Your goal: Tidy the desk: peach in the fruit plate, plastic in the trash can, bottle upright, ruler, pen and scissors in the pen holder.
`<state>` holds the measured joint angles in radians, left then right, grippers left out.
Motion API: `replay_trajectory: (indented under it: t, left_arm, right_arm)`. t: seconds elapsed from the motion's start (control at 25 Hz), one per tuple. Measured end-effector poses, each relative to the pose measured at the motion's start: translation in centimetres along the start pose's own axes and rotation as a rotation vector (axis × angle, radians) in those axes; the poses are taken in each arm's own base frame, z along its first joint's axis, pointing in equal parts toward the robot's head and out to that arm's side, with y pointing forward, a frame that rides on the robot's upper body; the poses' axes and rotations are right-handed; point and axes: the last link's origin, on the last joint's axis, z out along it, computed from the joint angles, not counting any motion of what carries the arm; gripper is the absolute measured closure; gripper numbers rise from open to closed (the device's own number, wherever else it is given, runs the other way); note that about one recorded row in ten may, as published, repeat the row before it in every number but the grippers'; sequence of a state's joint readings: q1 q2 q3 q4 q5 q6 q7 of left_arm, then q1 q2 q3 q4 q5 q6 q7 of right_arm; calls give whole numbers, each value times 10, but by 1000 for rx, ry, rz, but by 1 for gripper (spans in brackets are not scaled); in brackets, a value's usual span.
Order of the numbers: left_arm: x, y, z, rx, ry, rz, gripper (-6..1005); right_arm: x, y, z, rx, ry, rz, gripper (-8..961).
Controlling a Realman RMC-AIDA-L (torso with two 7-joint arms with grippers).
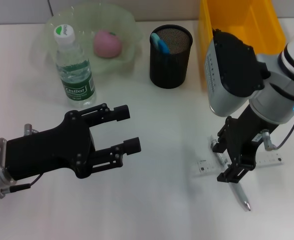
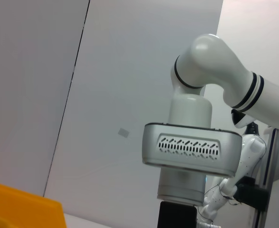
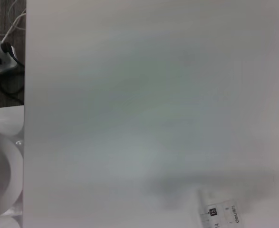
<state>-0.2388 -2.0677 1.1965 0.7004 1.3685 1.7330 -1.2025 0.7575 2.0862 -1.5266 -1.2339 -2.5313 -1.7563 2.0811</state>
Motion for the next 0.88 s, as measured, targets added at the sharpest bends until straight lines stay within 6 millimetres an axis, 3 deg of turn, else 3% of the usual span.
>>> replay_trajectory:
  t: [0.88]
  left_arm:
    - [-1,-1,1,-2,-3,4,293]
  right_arm:
    - [-5,-4,21,41,22,-22,279]
